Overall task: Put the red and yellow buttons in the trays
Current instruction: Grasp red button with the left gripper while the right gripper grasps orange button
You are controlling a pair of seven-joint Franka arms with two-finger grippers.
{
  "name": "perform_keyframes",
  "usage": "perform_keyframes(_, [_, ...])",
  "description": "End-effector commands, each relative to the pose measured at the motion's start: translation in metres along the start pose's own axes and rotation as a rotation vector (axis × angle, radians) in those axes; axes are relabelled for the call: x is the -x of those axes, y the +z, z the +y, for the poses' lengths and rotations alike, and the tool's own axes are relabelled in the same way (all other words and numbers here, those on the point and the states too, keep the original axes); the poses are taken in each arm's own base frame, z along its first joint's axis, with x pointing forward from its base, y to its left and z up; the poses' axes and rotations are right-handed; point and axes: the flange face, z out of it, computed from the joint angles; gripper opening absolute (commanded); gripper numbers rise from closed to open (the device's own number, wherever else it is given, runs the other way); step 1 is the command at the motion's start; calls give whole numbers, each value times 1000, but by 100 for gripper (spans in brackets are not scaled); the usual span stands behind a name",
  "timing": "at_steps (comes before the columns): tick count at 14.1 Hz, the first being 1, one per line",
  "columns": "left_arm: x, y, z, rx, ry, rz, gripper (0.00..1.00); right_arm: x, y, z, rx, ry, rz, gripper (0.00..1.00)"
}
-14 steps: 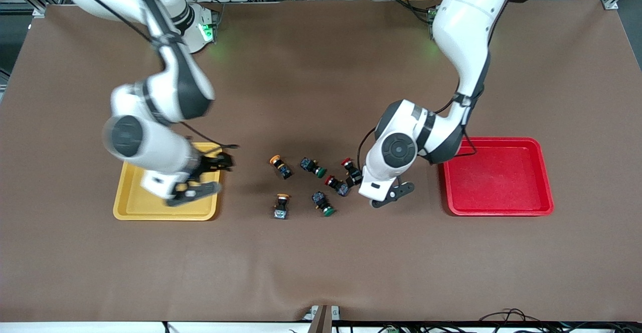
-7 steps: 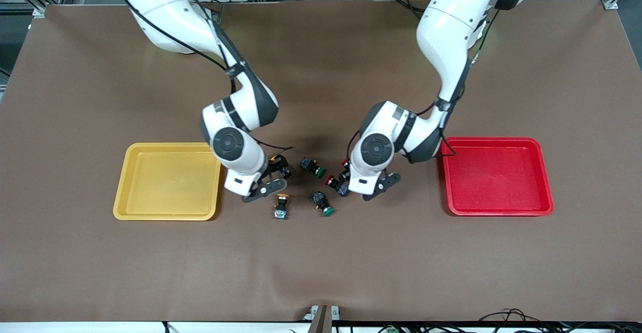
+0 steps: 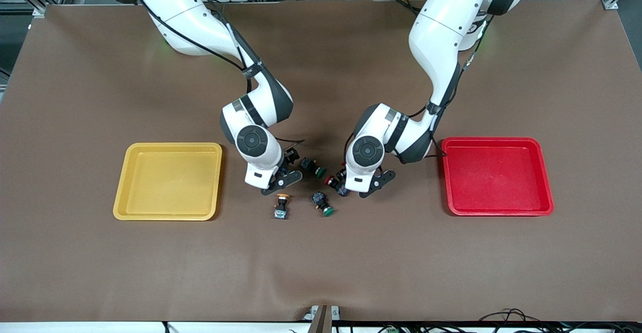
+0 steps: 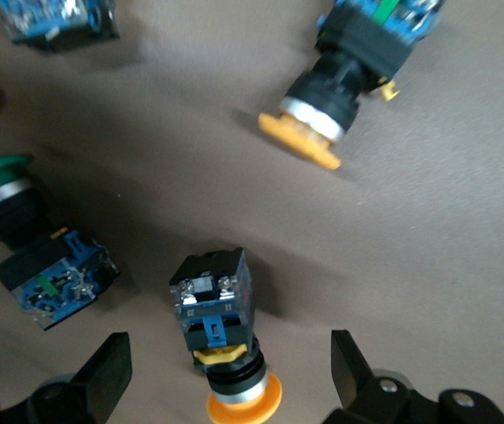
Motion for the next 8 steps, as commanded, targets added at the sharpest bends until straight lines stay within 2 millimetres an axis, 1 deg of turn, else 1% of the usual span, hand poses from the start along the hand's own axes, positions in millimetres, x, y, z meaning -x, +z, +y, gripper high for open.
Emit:
perform_keyframes(1, [-1, 0, 2, 0, 1, 32, 25, 0, 14, -2, 8, 11, 2, 93])
perform_keyframes(2, [-2, -2, 2, -7, 13, 52, 10, 0, 17, 0, 9, 14, -1, 81])
perform_keyframes(3, [-3, -4, 2, -9, 22, 66, 0, -1, 17, 1, 8, 16, -1, 61])
perform_keyframes(4, [-3, -5, 2, -9, 21, 67, 0, -2, 14, 3, 3, 25, -1, 40])
perform_keyframes(5, [-4, -11, 2, 0, 16, 70, 0, -1, 12, -3, -2, 20, -3, 21])
perform_keyframes(6, [-7, -21, 1, 4, 11, 73, 0, 1, 13, -1, -2, 28, -11, 6])
perform_keyframes(7, [-10, -41, -3, 11, -4, 78, 0, 1, 10, 1, -1, 47, -18, 0])
perform_keyframes(8, [-18, -64, -12, -8, -13, 73, 0, 1, 5, 2, -1, 50, -26, 0])
